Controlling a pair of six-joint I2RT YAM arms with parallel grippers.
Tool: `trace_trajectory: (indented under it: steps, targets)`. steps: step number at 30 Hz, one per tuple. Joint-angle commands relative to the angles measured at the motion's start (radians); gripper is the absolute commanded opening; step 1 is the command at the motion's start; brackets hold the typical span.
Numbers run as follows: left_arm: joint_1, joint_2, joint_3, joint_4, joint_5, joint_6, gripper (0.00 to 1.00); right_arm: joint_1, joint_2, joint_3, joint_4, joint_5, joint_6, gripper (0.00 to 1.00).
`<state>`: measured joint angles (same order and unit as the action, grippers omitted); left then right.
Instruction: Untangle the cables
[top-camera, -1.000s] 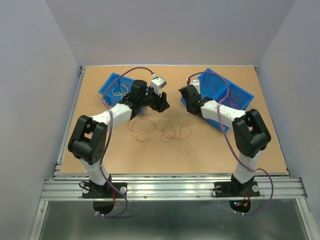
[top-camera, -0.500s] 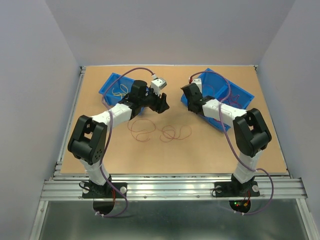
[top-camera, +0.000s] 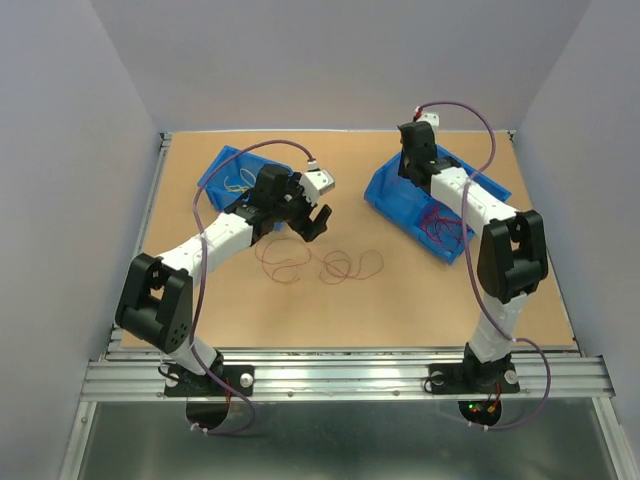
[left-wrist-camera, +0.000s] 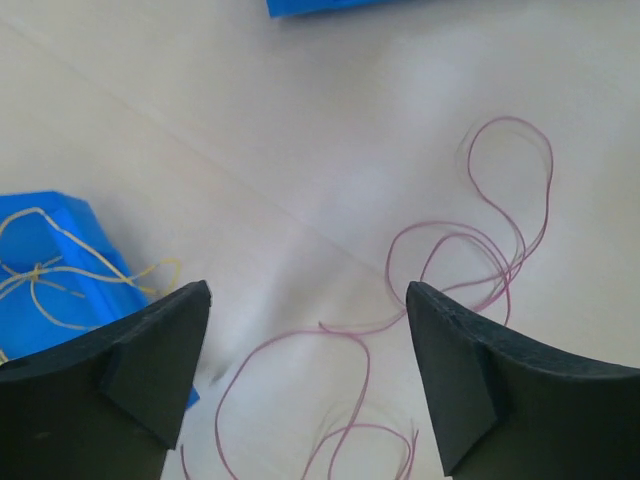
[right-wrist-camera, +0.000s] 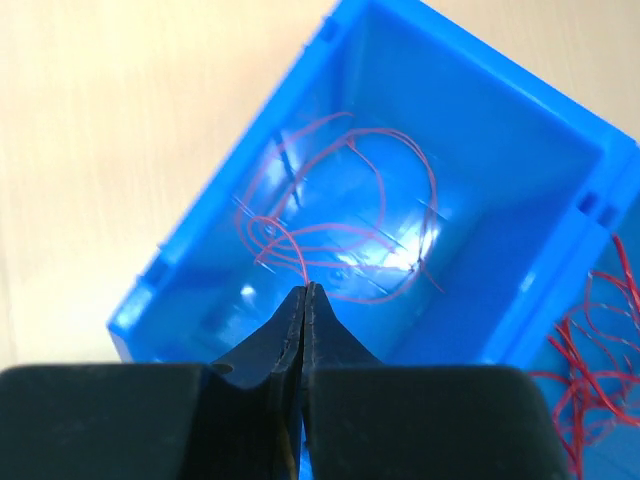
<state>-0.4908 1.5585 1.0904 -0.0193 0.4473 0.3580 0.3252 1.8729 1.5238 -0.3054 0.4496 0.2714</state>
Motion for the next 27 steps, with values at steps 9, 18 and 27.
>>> trace_trajectory:
  steps: [9,18,27]
  targets:
    - [-0.065,-0.086,-0.162,-0.172,-0.373,0.116,0.99,-0.031,0.146,0.087,-0.037,-0.012,0.005,0.53]
    - [-0.060,-0.257,-0.283,-0.177,-0.438,0.093,0.99,0.211,-0.157,-0.160,-0.037,-0.049,0.005,1.00]
    - [0.066,-0.609,-0.394,-0.235,-0.372,0.127,0.99,0.495,-0.265,-0.433,-0.003,-0.042,0.139,1.00]
